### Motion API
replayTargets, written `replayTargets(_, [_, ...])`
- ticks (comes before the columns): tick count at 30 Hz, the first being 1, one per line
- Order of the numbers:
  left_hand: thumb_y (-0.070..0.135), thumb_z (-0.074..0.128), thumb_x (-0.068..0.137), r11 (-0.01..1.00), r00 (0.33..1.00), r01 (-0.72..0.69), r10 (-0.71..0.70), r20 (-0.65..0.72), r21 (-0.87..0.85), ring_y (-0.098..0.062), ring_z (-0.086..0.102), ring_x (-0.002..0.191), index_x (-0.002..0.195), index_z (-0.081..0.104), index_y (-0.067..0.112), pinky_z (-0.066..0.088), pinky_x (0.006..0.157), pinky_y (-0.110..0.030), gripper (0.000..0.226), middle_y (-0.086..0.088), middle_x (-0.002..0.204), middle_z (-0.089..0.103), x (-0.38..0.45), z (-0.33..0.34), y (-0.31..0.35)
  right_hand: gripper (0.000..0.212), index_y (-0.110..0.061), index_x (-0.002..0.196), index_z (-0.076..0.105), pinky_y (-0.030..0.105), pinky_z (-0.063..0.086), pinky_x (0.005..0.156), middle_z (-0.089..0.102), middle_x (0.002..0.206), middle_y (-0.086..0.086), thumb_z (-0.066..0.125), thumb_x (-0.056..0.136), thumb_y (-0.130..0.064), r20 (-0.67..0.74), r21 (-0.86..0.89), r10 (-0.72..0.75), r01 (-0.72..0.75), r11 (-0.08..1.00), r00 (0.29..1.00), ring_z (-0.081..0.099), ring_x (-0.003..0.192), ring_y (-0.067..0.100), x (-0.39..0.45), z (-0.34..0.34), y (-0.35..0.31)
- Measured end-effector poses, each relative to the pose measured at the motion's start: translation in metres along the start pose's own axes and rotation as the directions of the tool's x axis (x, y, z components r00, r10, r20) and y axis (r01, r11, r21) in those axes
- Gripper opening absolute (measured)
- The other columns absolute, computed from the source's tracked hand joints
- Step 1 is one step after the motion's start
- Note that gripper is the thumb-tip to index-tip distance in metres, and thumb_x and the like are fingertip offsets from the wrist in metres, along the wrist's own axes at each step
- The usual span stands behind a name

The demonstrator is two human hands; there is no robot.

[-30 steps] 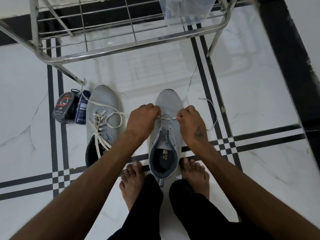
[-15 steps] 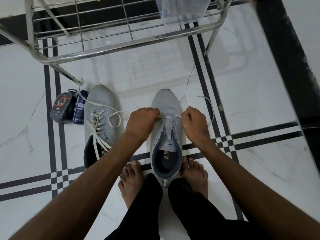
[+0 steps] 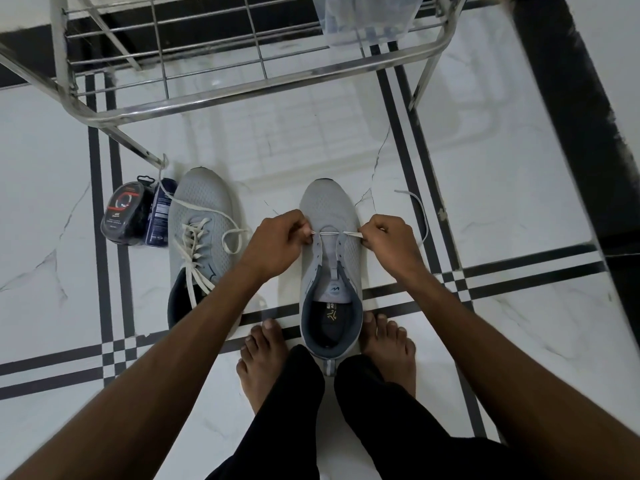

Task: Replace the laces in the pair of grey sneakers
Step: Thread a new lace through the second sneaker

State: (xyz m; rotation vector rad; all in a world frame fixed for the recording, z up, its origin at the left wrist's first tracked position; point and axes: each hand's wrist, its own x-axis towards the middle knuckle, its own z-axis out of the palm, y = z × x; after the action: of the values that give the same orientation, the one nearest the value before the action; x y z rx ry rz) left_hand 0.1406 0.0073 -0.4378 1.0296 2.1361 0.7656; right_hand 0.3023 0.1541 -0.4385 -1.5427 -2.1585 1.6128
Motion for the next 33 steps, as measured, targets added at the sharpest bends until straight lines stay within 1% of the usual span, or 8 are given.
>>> replayTargets(2, [0.015, 0.058, 0.097, 0.997, 0.999, 0.041, -0.040, 0.027, -0.060, 0.010, 0.062, 0.078, 0.083, 0.058, 0.024, 0.038, 0.067, -0.004, 0.017, 0.016, 0.078, 0.069, 0.000, -0.003, -0.002, 0.020, -0.008, 0.069, 0.064, 0.033, 0.046, 0.062, 0.063, 0.066, 0.005, 0.058, 0.083, -0.021, -0.003, -0.025, -0.002, 0.002, 1.000, 1.000, 0.054, 0.062, 0.011, 0.000, 0.001, 0.002])
replayTargets(4, [0.016, 0.058, 0.098, 0.992, 0.997, 0.069, -0.065, 0.046, -0.105, 0.009, 0.064, 0.081, 0.080, 0.057, 0.027, 0.040, 0.070, -0.008, 0.021, 0.017, 0.080, 0.070, 0.000, -0.004, -0.003, 0.017, -0.014, 0.070, 0.068, 0.026, 0.042, 0.059, 0.064, 0.066, -0.002, 0.061, 0.085, -0.020, -0.001, -0.028, 0.000, 0.000, 1.000, 1.000, 0.053, 0.060, 0.008, -0.002, 0.002, 0.005])
replayTargets(7, [0.015, 0.056, 0.098, 0.982, 0.994, 0.096, -0.085, 0.076, -0.160, -0.004, 0.070, 0.091, 0.078, 0.057, 0.029, 0.050, 0.082, -0.026, 0.024, 0.014, 0.084, 0.072, 0.001, -0.005, -0.003, 0.015, -0.016, 0.074, 0.069, 0.027, 0.044, 0.062, 0.067, 0.073, 0.001, 0.062, 0.086, -0.020, -0.014, -0.019, -0.008, 0.008, 1.000, 1.000, 0.056, 0.065, 0.009, -0.003, 0.002, 0.007])
replayTargets(11, [0.012, 0.055, 0.099, 0.942, 0.986, 0.156, -0.132, 0.099, -0.297, -0.014, 0.072, 0.094, 0.082, 0.059, 0.017, 0.053, 0.097, -0.044, 0.018, 0.000, 0.087, 0.074, 0.000, -0.005, -0.004, 0.014, -0.014, 0.077, 0.068, 0.031, 0.047, 0.066, 0.067, 0.077, 0.003, 0.060, 0.087, -0.020, 0.001, -0.038, -0.021, 0.021, 0.999, 1.000, 0.058, 0.069, 0.014, -0.004, 0.002, 0.004])
replayTargets(13, [0.011, 0.053, 0.100, 0.919, 0.982, 0.183, -0.158, 0.099, -0.350, -0.013, 0.073, 0.092, 0.084, 0.059, 0.014, 0.055, 0.096, -0.043, 0.017, -0.002, 0.087, 0.075, 0.001, -0.004, -0.005, 0.015, -0.014, 0.078, 0.067, 0.030, 0.048, 0.068, 0.068, 0.079, 0.002, 0.058, 0.088, -0.020, 0.011, -0.053, -0.030, 0.031, 0.998, 0.999, 0.062, 0.075, 0.017, -0.004, 0.002, 0.002])
replayTargets(16, [0.009, 0.050, 0.100, 0.879, 0.976, 0.217, -0.188, 0.109, -0.425, -0.015, 0.073, 0.093, 0.083, 0.057, 0.015, 0.056, 0.095, -0.040, 0.020, -0.001, 0.084, 0.076, 0.002, -0.003, -0.007, 0.013, -0.014, 0.079, 0.066, 0.021, 0.046, 0.068, 0.067, 0.081, -0.003, 0.060, 0.089, -0.020, 0.008, -0.082, -0.066, 0.067, 0.994, 0.998, 0.063, 0.082, 0.012, -0.005, 0.004, -0.001])
replayTargets(23, [0.013, 0.037, 0.099, 0.817, 0.969, 0.244, -0.223, 0.104, -0.522, -0.021, 0.073, 0.090, 0.081, 0.050, 0.012, 0.057, 0.092, -0.042, 0.022, -0.010, 0.087, 0.076, 0.004, 0.000, -0.011, 0.019, -0.019, 0.074, 0.065, 0.015, 0.037, 0.068, 0.063, 0.075, -0.011, 0.064, 0.093, -0.022, 0.101, -0.104, -0.130, 0.141, 0.985, 0.986, 0.057, 0.075, 0.000, -0.004, 0.001, -0.005])
replayTargets(33, [0.012, 0.034, 0.102, 0.818, 0.971, 0.235, -0.226, 0.082, -0.525, -0.020, 0.073, 0.088, 0.083, 0.048, 0.008, 0.057, 0.085, -0.033, 0.025, -0.012, 0.087, 0.076, 0.003, 0.000, -0.007, 0.017, -0.011, 0.079, 0.068, 0.026, 0.042, 0.074, 0.068, 0.081, -0.003, 0.063, 0.092, -0.021, 0.136, -0.175, -0.129, 0.152, 0.973, 0.982, 0.058, 0.081, 0.004, 0.000, 0.002, -0.006])
